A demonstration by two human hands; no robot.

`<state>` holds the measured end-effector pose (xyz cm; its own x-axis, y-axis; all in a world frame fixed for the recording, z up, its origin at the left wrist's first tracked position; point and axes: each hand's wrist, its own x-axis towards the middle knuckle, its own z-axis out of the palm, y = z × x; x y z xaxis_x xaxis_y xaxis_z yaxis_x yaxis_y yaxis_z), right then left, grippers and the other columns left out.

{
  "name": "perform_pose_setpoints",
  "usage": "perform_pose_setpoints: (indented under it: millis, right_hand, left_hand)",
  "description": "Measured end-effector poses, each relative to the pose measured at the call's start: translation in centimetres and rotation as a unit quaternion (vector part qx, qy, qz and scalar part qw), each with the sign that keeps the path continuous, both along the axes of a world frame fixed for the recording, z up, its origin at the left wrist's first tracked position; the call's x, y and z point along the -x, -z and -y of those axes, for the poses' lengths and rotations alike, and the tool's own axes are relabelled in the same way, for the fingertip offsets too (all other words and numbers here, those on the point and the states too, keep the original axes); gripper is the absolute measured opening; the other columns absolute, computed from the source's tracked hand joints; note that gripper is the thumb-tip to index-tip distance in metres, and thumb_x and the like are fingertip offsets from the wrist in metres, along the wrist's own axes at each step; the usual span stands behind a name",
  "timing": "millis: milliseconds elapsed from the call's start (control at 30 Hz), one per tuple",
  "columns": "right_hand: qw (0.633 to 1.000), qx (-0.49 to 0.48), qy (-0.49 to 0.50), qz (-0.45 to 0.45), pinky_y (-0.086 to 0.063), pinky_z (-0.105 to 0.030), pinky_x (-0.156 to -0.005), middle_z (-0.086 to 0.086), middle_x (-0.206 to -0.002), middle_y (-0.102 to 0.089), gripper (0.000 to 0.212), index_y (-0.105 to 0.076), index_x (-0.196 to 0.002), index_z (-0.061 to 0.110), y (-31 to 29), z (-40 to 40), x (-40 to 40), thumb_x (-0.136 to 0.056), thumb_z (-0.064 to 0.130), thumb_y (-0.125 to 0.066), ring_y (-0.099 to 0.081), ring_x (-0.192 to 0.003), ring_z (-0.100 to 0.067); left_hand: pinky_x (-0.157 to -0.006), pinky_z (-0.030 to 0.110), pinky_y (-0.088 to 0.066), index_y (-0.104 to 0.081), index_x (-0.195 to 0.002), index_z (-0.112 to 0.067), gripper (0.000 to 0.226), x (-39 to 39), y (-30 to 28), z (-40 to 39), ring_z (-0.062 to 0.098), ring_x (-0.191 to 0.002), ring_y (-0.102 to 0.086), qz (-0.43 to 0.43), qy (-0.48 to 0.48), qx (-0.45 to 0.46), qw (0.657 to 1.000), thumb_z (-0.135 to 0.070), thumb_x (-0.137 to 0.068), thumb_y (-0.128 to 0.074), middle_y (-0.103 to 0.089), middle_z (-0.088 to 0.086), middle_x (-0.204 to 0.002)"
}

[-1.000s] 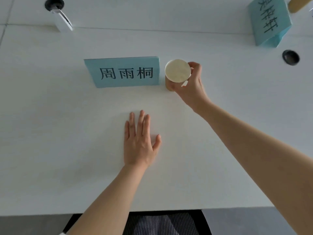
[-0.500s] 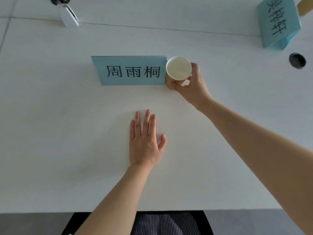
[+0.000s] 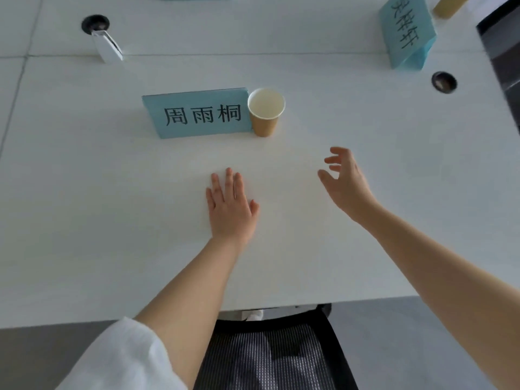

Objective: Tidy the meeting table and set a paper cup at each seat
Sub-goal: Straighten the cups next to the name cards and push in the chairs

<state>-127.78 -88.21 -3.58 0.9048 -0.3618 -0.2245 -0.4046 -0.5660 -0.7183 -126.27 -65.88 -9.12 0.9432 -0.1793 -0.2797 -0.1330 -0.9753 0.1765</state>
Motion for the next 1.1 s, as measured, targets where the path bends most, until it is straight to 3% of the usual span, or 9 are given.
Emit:
perform_pose_setpoints:
  millis: [100,200,300,433,533,633,767,933,1100]
  right_hand:
    - [1.0,-0.01,0.024,-0.013,-0.044,-0.036,-0.097,-0.001,-0.119,-0.059,0.043,-0.041,-0.133,0.014,-0.4,1.5,5.5,-0.093,0.017,-0.057,-0.057,-0.113,-0.021]
    - [0.998,-0.033,0.034,-0.031,-0.045,-0.04,-0.098,0.0,-0.117,-0.057,0.038,-0.044,-0.13,0.012,-0.7,3.4,11.3,-0.094,0.015,-0.055,-0.055,-0.114,-0.021]
    - [0.997,-0.047,0.036,-0.045,-0.046,-0.038,-0.098,-0.002,-0.122,-0.058,0.034,-0.046,-0.129,0.01,-1.0,6.8,17.7,-0.095,0.014,-0.053,-0.053,-0.117,-0.019]
    - [0.998,-0.022,0.014,-0.054,-0.044,-0.033,-0.096,-0.002,-0.129,-0.055,0.032,-0.049,-0.126,0.013,-1.7,13.3,26.3,-0.094,0.014,-0.053,-0.054,-0.116,-0.021]
    - [0.999,0.015,-0.008,-0.051,-0.038,-0.024,-0.094,-0.003,-0.132,-0.053,0.036,-0.05,-0.128,0.012,-2.7,18.1,31.0,-0.093,0.011,-0.053,-0.053,-0.119,-0.022]
    - [0.999,0.03,0.012,-0.023,-0.043,-0.03,-0.098,-0.006,-0.131,-0.056,0.036,-0.051,-0.126,0.009,-5.1,23.7,35.9,-0.091,0.01,-0.055,-0.054,-0.119,-0.024]
    - [0.999,0.013,0.041,0.004,-0.047,-0.041,-0.097,-0.004,-0.123,-0.061,0.03,-0.055,-0.12,0.011,-7.2,28.5,39.6,-0.09,0.009,-0.057,-0.058,-0.116,-0.022]
    - [0.998,-0.008,0.064,0.003,-0.047,-0.037,-0.099,0.0,-0.12,-0.061,0.031,-0.052,-0.123,0.014,-8.5,34.2,41.6,-0.092,0.01,-0.053,-0.056,-0.117,-0.016]
    - [0.997,-0.015,0.071,0.013,-0.048,-0.037,-0.098,0.002,-0.119,-0.061,0.029,-0.053,-0.121,0.015,-9.3,39.4,39.9,-0.093,0.008,-0.051,-0.057,-0.116,-0.016]
  left_hand:
    - [-0.12,0.052,-0.003,-0.002,-0.156,-0.018,0.07,1.7,-1.9,1.9,0.038,-0.15,0.006,-0.05,0.006,0.016,0.999,-0.028,-0.097,-0.039,0.007,0.003,-0.165]
    - [-0.121,0.05,-0.007,0.002,-0.156,-0.022,0.074,6.1,-3.2,4.4,0.031,-0.151,0.0,-0.039,0.056,0.028,0.997,-0.022,-0.096,-0.041,0.001,0.0,-0.165]
    - [-0.119,0.04,-0.02,-0.011,-0.156,-0.016,0.069,12.3,-4.3,8.7,0.029,-0.148,-0.015,-0.038,0.057,0.091,0.993,-0.016,-0.095,-0.043,-0.021,0.007,-0.161]
    - [-0.103,0.037,-0.041,-0.029,-0.149,-0.009,0.057,19.5,-5.7,15.5,0.027,-0.134,-0.037,-0.022,0.039,0.15,0.988,-0.014,-0.095,-0.046,-0.044,0.01,-0.146]
    - [-0.095,0.04,-0.046,-0.04,-0.142,-0.01,0.048,22.6,-6.8,20.7,0.027,-0.125,-0.044,-0.01,0.012,0.171,0.985,-0.016,-0.095,-0.047,-0.053,0.008,-0.137]
    - [-0.09,0.04,-0.047,-0.045,-0.136,-0.013,0.043,27.0,-8.9,27.2,0.025,-0.119,-0.048,0.005,0.017,0.207,0.978,-0.016,-0.094,-0.05,-0.058,0.004,-0.13]
    - [-0.084,0.038,-0.049,-0.047,-0.134,-0.016,0.044,31.3,-10.3,33.0,0.022,-0.115,-0.05,0.012,0.012,0.225,0.974,-0.022,-0.091,-0.053,-0.059,0.0,-0.126]
    - [-0.086,0.034,-0.044,-0.049,-0.131,-0.017,0.041,34.4,-11.1,38.7,0.02,-0.113,-0.052,-0.008,0.03,0.242,0.97,-0.022,-0.091,-0.054,-0.061,-0.002,-0.122]
    - [-0.076,0.025,-0.04,-0.049,-0.129,-0.019,0.036,33.1,-11.3,43.7,0.014,-0.108,-0.052,-0.016,0.029,0.26,0.965,-0.022,-0.094,-0.052,-0.06,-0.002,-0.119]
